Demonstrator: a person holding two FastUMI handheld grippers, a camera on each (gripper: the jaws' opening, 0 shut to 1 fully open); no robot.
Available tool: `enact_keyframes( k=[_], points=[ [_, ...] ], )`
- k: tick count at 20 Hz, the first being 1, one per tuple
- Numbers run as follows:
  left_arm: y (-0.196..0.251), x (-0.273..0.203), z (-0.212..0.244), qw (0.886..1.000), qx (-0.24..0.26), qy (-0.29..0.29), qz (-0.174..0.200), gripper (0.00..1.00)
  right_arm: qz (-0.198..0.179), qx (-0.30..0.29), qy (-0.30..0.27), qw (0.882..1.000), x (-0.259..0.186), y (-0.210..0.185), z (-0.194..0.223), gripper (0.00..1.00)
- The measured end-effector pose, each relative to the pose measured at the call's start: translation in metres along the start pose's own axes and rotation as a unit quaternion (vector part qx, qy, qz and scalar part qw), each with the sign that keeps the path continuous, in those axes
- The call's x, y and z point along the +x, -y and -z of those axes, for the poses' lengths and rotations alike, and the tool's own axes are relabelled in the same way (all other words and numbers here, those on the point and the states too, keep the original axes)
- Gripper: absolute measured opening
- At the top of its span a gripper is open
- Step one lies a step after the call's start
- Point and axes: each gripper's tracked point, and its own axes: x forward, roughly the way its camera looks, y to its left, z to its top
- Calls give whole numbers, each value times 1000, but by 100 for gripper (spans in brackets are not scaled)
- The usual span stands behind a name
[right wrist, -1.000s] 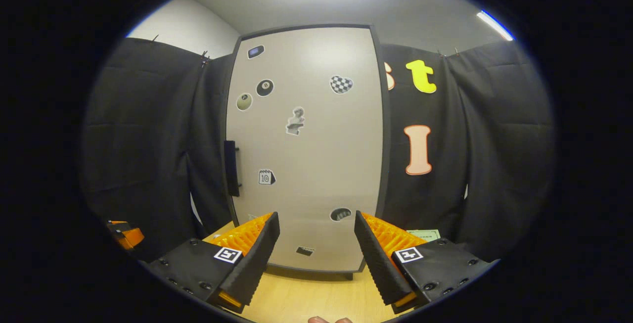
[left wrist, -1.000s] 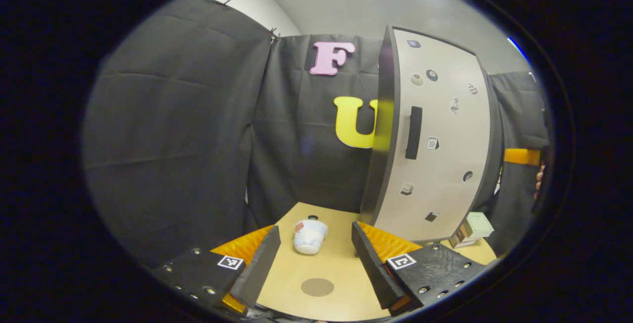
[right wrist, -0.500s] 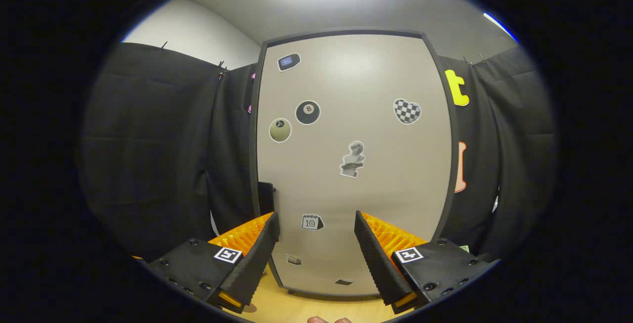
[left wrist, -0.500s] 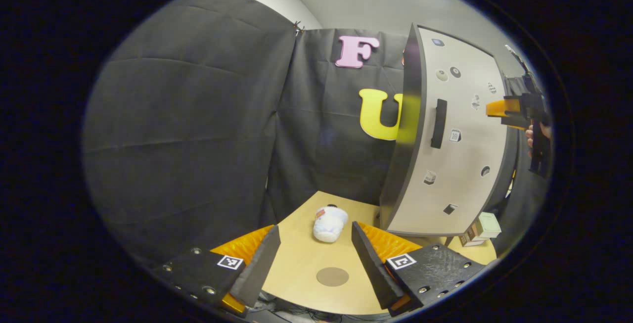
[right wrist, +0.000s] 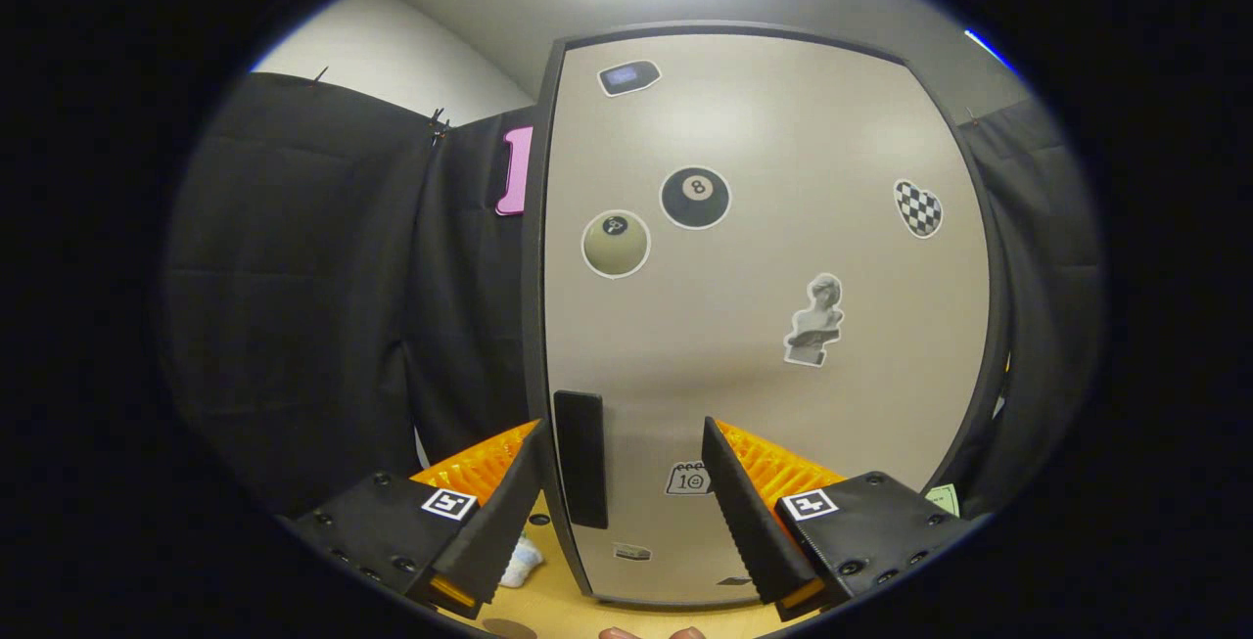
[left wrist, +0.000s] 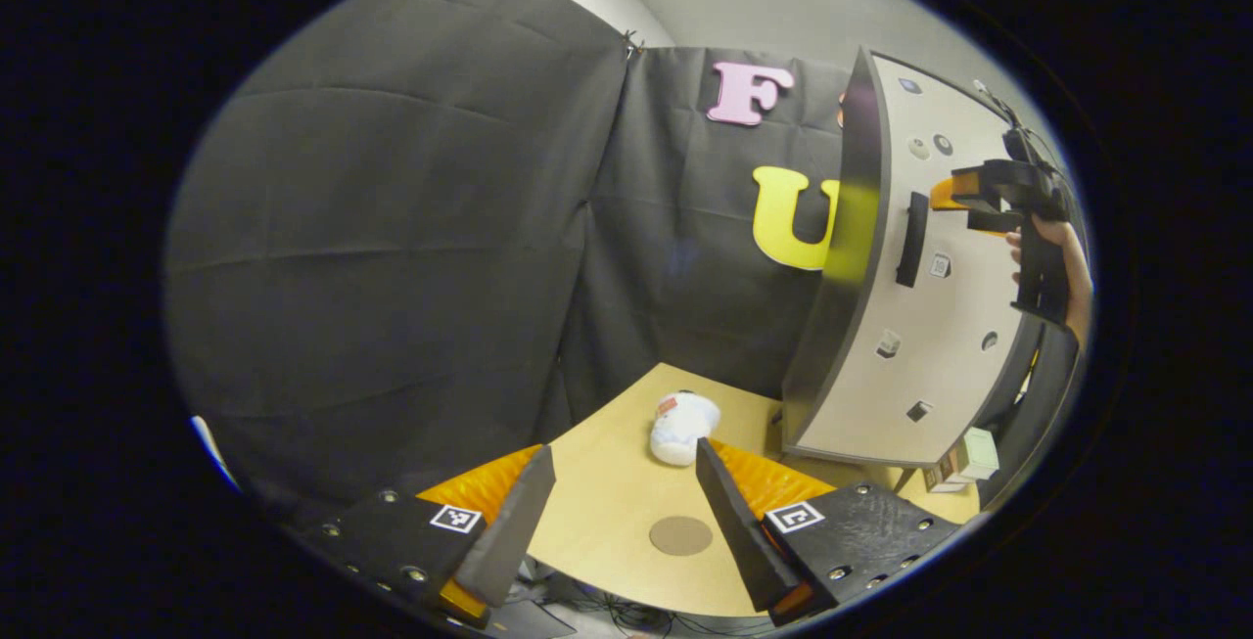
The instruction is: Open the cabinet door with the right hand, grasp the bottle in the cabinet with the left hand and place it on the coaster, then close the cabinet door with the right hand.
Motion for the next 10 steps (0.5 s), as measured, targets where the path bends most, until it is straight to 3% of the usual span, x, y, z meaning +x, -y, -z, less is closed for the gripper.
enact_keyframes(
  k=[6,7,10],
  points=[
    [-19,8,14,1000,-14,-20,-19,89,25,-16,-22,999,32,-10,23,96],
    [-20,8,16,999,-18,-22,-21,89,25,-19,-27,999,36,-12,27,94],
    [-22,9,19,999,-23,-26,-23,89,34,-30,-35,998,45,-15,36,76]
  ],
)
